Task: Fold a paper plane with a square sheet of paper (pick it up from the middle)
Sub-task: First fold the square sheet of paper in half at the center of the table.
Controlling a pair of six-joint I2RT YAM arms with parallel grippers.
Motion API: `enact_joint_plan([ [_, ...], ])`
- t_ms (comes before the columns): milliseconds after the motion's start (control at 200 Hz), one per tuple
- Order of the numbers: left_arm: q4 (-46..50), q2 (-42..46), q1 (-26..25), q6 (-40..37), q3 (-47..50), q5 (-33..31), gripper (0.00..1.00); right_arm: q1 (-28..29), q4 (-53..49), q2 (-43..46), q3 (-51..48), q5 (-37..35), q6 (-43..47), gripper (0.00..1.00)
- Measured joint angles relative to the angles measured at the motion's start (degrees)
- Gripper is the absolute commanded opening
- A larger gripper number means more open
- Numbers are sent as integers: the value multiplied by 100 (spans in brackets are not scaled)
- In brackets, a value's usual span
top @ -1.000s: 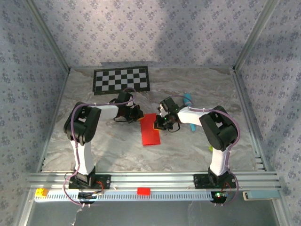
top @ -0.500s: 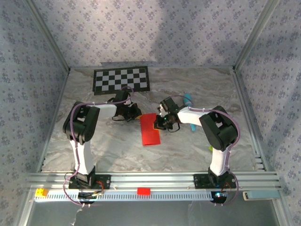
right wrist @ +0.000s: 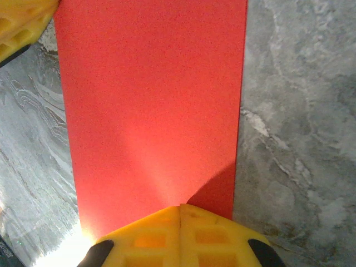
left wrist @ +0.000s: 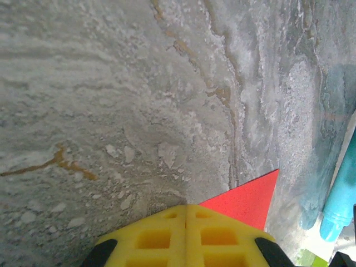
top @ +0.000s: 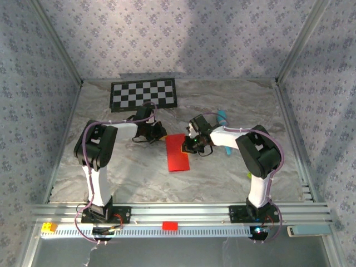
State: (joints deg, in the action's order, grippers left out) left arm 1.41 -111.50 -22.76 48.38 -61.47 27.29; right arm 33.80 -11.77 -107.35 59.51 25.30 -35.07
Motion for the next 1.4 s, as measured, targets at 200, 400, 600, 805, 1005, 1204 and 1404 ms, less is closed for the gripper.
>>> enact_joint_plan([
  [200,13,74,-4,98,0,-348,6,0,4,0,0,0,-2,0],
  [400,81,251,-11,125,0,-686,7,0,7,0,-2,0,-2,0],
  [600,181,918,-205,120,76,-809,8,0,9,0,-2,0,-2,0],
  [805,-44,1676,-780,186,730,-601,9,0,9,0,-2,0,-2,0],
  [1005,-369,1969,-1281,358,1742,-334,11,0,9,0,-2,-2,-2,0],
  [1204,-767,1987,-1652,352,2341,-247,11,11,17,0,-9,-7,-4,0],
  [1404,-942,2039,-1661,258,2734,-271,11,15,66,9,-39,-4,-4,0],
])
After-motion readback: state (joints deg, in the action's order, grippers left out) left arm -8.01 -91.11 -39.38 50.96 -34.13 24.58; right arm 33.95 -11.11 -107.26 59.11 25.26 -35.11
